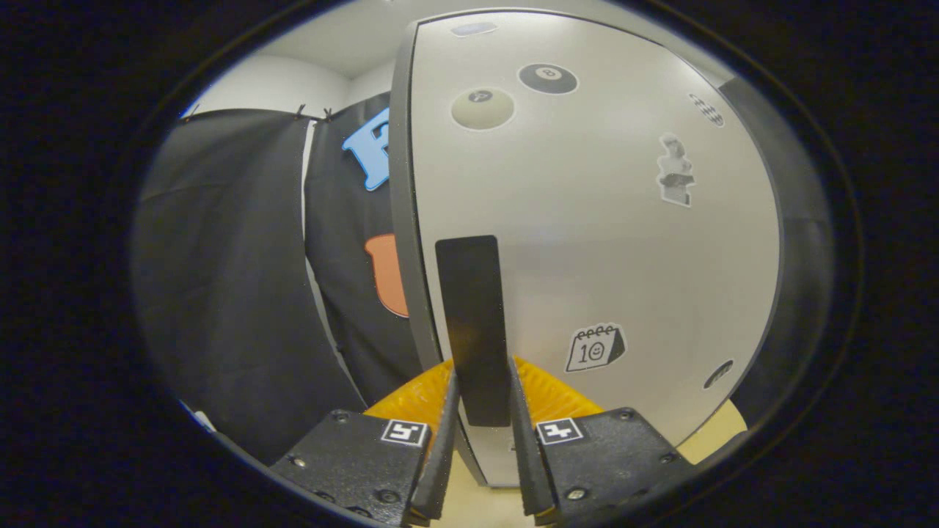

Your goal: Open the shoe cabinet door, grab the shoes and put them into the shoe cabinet, then close the shoe cabinet door.

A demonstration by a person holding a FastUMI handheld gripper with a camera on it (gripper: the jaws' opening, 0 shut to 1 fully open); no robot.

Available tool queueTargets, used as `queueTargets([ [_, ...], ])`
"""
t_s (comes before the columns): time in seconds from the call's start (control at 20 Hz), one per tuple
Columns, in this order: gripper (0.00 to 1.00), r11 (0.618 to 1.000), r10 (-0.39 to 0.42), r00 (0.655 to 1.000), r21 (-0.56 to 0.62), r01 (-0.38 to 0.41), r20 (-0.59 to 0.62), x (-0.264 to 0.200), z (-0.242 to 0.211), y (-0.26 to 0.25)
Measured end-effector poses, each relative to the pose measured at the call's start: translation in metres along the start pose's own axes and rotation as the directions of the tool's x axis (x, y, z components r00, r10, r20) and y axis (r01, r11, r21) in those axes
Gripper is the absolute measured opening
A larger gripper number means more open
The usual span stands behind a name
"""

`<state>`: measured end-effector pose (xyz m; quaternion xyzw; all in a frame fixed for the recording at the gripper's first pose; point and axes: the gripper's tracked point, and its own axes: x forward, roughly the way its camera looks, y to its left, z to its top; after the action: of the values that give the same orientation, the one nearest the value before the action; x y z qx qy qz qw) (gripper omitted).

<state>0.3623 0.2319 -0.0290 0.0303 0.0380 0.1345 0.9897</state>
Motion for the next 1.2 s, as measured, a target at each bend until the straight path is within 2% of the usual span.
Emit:
queueTargets([
  [0.15,0.35,1.0,0.008,1.0,-0.024,-0.008,-0.006,-0.003,0.0,-0.001],
  [0.4,0.31,0.997,0.073,0.997,-0.03,-0.074,-0.026,-0.015,-0.003,-0.003],
  [0.6,0.31,0.994,0.095,0.995,-0.042,-0.097,-0.032,-0.056,-0.007,0.002],
  [0.8,0.31,0.995,0.088,0.995,-0.033,-0.089,-0.038,-0.108,-0.006,-0.012],
  [1.2,0.27,1.0,0.01,0.999,0.015,-0.009,-0.034,-0.165,-0.013,-0.047],
])
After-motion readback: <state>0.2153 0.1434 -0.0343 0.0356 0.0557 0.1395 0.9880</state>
